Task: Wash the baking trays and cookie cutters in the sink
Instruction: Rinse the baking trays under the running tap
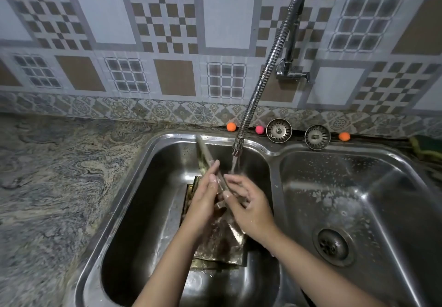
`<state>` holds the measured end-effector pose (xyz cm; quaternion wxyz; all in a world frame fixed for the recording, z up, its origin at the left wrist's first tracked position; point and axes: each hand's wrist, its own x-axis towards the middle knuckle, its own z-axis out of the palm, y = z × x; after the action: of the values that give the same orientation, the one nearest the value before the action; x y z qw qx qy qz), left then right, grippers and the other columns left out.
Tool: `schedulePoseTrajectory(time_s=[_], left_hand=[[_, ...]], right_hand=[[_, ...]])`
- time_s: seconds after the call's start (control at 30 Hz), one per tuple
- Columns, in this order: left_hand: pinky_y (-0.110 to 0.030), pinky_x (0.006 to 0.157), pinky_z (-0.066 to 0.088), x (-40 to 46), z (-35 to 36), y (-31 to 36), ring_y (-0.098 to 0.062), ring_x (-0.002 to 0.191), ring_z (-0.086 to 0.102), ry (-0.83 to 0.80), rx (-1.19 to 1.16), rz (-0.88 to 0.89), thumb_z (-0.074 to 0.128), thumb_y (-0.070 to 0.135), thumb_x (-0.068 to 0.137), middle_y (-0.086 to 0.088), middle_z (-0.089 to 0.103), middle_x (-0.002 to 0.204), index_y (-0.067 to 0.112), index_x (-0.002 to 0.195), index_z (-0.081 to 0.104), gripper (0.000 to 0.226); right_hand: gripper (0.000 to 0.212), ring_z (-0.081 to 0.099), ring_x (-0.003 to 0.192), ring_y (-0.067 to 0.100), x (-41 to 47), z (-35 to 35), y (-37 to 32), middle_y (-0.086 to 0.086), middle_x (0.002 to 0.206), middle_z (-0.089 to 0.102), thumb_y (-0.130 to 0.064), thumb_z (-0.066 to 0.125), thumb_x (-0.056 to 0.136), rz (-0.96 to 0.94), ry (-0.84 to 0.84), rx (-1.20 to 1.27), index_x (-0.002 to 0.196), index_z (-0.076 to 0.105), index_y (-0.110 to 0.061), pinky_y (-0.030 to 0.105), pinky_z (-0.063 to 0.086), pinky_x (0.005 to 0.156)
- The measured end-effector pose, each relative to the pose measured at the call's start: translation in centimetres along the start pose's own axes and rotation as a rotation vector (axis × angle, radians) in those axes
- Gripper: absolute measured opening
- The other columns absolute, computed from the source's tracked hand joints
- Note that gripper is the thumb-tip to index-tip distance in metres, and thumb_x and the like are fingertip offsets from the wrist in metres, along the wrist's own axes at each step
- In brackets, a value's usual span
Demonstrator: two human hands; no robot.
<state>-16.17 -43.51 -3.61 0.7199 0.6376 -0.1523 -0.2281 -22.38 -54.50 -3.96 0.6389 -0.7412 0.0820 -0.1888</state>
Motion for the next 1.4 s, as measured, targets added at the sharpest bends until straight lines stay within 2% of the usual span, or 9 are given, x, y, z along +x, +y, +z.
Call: schedulePoseTrajectory(time_s=[0.27, 0.4, 0.57, 0.67, 0.83, 1.0, 1.13, 1.27, 1.4], left_hand=[[-0.043, 0.106, 0.042, -0.8, -1.3, -0.3, -0.023, 0.121, 0.055, 0.308, -0.134, 0.066, 0.043, -0.003, 0.095, -0.009, 0.055, 0.133, 0.026, 0.121, 0.055, 0.04], [-0.022, 0.07, 0.057, -1.2, -1.4, -0.5, -0.006, 0.084, 0.068, 0.268, -0.331, 0.034, 0.04, -0.004, 0.095, -0.001, 0.063, 0.113, 0.02, 0.124, 0.05, 0.038], [-0.028, 0.075, 0.057, -1.8, 0.3, -2.6, -0.016, 0.097, 0.068, 0.13, -0.367, 0.021, 0.083, 0.036, 0.063, 0.001, 0.07, 0.112, 0.022, 0.123, 0.054, 0.068], [-0.024, 0.073, 0.056, -1.5, 1.2, -2.6, -0.013, 0.095, 0.068, 0.091, -0.394, -0.018, 0.089, 0.047, 0.046, 0.003, 0.072, 0.109, 0.019, 0.123, 0.054, 0.09], [-0.018, 0.079, 0.052, -0.5, -0.8, -2.8, -0.007, 0.1, 0.067, 0.188, -0.387, -0.01, 0.056, 0.007, 0.088, 0.005, 0.072, 0.11, 0.017, 0.125, 0.054, 0.038], [-0.013, 0.069, 0.052, -1.8, 0.7, -2.7, -0.004, 0.094, 0.069, 0.094, -0.306, -0.024, 0.078, 0.035, 0.067, 0.009, 0.073, 0.103, 0.016, 0.125, 0.051, 0.066], [-0.012, 0.063, 0.051, -1.0, 2.1, -2.4, 0.0, 0.081, 0.069, 0.112, -0.335, -0.065, 0.053, 0.003, 0.087, 0.007, 0.075, 0.096, 0.006, 0.129, 0.047, 0.042], [-0.015, 0.081, 0.051, 0.3, -1.1, -1.6, 0.001, 0.097, 0.065, 0.213, -0.321, -0.049, 0.038, -0.006, 0.094, -0.004, 0.06, 0.126, 0.014, 0.128, 0.05, 0.041], [-0.039, 0.11, 0.036, 0.0, -2.1, -2.0, -0.024, 0.129, 0.049, 0.216, -0.226, -0.029, 0.057, 0.014, 0.084, -0.007, 0.053, 0.139, 0.021, 0.125, 0.055, 0.042]], right_hand=[[0.035, 0.051, 0.122, 0.0, -0.6, 0.4, 0.1, -0.008, 0.127, 0.06, -0.036, 0.049, 0.094, -0.067, -0.229, -0.132, 0.127, 0.057, -0.025, 0.022, 0.039, 0.105], [0.058, 0.023, 0.141, 0.003, 0.4, -2.2, 1.6, -0.011, 0.152, 0.033, -0.059, 0.031, 0.094, -0.118, -0.213, -0.606, 0.143, 0.039, -0.03, 0.037, 0.019, 0.118], [0.063, -0.009, 0.147, 0.015, 5.0, -4.5, 1.6, -0.001, 0.161, -0.002, -0.053, 0.019, 0.098, 0.228, -0.196, -1.014, 0.152, 0.01, -0.022, 0.055, -0.008, 0.114], [0.061, -0.011, 0.147, 0.016, 5.0, -2.9, 0.5, -0.005, 0.16, -0.011, -0.049, 0.021, 0.1, 0.126, -0.286, -1.06, 0.153, 0.003, -0.025, 0.06, -0.01, 0.111], [0.062, -0.021, 0.143, 0.005, 0.7, -2.9, 0.1, -0.016, 0.156, -0.018, -0.054, 0.02, 0.096, -0.137, -0.525, -1.046, 0.151, -0.001, -0.035, 0.044, -0.012, 0.113], [0.065, -0.018, 0.145, 0.02, 6.5, -6.2, 1.3, -0.003, 0.157, -0.017, -0.057, 0.013, 0.097, 0.305, -0.296, -1.122, 0.152, 0.0, -0.026, 0.059, -0.01, 0.111], [0.059, -0.014, 0.146, 0.017, 5.4, -2.3, 0.1, -0.003, 0.16, -0.012, -0.048, 0.021, 0.1, 0.084, -0.412, -1.116, 0.153, 0.003, -0.027, 0.057, -0.01, 0.113], [0.06, -0.019, 0.142, 0.004, 1.5, -2.1, 0.1, -0.015, 0.156, -0.016, -0.048, 0.025, 0.1, -0.138, -0.532, -1.05, 0.151, -0.001, -0.033, 0.042, -0.011, 0.115], [0.064, -0.018, 0.144, 0.012, 5.4, -5.3, 1.6, -0.005, 0.156, -0.019, -0.055, 0.018, 0.097, 0.185, -0.356, -1.065, 0.151, -0.005, -0.029, 0.058, -0.007, 0.115]])
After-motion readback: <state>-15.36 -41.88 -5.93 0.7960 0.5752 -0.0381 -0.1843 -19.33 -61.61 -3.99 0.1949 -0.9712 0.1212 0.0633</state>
